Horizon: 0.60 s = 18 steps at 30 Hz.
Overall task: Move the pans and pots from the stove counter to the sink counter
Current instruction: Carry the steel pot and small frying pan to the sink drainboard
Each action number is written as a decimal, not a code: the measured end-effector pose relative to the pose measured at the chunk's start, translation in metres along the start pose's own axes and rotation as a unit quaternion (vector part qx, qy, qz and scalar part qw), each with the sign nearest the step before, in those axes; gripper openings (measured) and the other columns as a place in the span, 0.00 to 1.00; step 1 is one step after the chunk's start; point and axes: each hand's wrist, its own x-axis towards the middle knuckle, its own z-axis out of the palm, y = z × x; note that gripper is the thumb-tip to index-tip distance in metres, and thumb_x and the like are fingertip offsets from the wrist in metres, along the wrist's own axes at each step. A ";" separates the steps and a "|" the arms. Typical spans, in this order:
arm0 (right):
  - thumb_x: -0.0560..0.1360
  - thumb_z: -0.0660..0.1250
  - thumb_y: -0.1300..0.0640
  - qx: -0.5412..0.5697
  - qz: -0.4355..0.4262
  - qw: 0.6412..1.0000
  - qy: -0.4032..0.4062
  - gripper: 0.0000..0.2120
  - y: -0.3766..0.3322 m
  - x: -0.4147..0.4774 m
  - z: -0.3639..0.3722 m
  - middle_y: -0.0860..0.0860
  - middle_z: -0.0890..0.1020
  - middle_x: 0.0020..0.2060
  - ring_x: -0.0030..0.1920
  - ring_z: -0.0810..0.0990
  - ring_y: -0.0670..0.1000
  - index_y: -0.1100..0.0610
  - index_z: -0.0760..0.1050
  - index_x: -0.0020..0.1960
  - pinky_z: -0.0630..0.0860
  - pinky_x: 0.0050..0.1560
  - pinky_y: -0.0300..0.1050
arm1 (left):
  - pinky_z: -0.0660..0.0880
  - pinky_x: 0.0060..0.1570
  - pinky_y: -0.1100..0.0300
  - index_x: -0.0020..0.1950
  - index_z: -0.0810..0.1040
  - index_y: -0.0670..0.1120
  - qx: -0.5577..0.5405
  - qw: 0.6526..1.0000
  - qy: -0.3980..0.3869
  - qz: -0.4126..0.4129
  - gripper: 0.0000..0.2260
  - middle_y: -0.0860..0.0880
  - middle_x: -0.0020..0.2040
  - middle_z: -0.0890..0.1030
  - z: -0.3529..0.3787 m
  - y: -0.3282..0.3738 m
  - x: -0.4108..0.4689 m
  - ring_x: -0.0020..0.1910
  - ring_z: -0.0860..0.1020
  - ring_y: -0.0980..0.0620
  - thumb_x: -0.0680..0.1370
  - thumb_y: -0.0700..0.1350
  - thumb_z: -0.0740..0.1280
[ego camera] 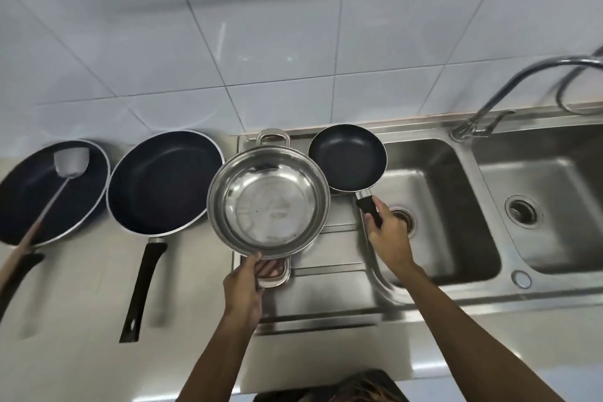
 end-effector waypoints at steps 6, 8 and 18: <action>0.78 0.68 0.58 0.003 -0.004 1.000 0.015 0.24 -0.011 -0.001 0.019 0.61 0.86 0.49 0.48 0.83 0.63 0.57 0.71 0.72 0.77 0.51 0.50 | 0.81 0.39 0.55 0.53 0.83 0.35 -0.013 1.000 -0.005 0.003 0.08 0.36 0.49 0.87 0.000 0.012 0.009 0.40 0.87 0.44 0.79 0.40 0.70; 0.78 0.68 0.57 0.002 0.004 1.000 0.007 0.24 -0.008 0.000 0.022 0.60 0.86 0.50 0.48 0.83 0.62 0.57 0.70 0.73 0.77 0.51 0.51 | 0.82 0.34 0.58 0.54 0.83 0.34 -0.020 1.000 -0.005 0.010 0.10 0.36 0.46 0.87 0.002 0.015 0.012 0.40 0.87 0.43 0.79 0.40 0.71; 0.79 0.64 0.55 0.005 0.031 0.999 -0.044 0.27 0.005 0.012 0.016 0.63 0.85 0.46 0.44 0.83 0.66 0.53 0.64 0.77 0.80 0.49 0.61 | 0.82 0.35 0.57 0.56 0.82 0.33 -0.018 0.998 0.028 0.057 0.15 0.37 0.45 0.87 0.017 0.032 0.024 0.38 0.87 0.45 0.77 0.44 0.74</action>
